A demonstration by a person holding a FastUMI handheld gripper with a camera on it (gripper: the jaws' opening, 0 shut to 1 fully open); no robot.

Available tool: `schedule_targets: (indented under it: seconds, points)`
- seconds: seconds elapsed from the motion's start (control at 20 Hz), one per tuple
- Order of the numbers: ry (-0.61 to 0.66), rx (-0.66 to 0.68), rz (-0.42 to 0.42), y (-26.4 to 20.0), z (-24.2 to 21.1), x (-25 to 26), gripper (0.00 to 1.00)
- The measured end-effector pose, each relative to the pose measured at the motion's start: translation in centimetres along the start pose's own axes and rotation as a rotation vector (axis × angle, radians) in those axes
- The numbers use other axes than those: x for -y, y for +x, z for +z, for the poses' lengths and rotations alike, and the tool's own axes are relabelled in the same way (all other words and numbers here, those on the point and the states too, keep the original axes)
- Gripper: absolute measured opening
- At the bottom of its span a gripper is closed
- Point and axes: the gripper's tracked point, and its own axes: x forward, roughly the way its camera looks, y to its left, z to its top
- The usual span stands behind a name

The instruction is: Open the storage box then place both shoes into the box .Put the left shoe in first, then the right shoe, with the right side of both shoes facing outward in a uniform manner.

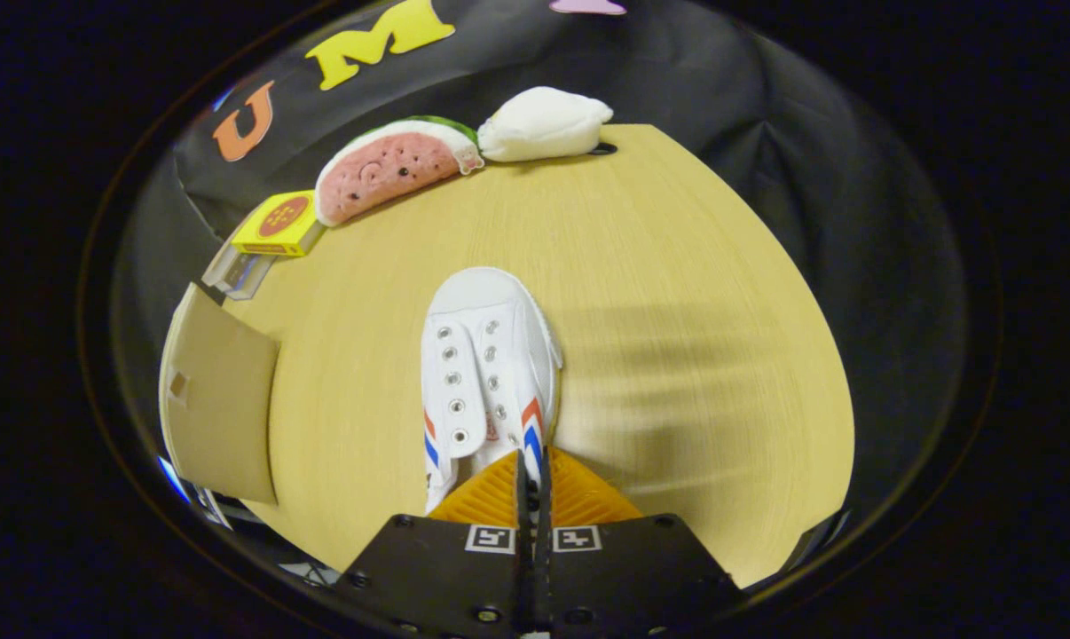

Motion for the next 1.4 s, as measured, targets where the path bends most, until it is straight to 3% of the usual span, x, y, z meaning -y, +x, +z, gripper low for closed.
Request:
schedule_targets:
  seconds: [0.25, 0.6, 1.05, 1.4]
  points:
    - [0.066, -0.007, 0.034, -1.6, -0.9, -1.6, 0.00]
    - [0.139, 0.055, 0.118, -8.8, -2.0, -7.9, 0.00]
    - [0.127, 0.191, 0.164, -16.0, -0.9, -23.1, 0.00]
    - [0.062, 0.246, 0.168, -15.9, -1.7, -35.7, 0.00]
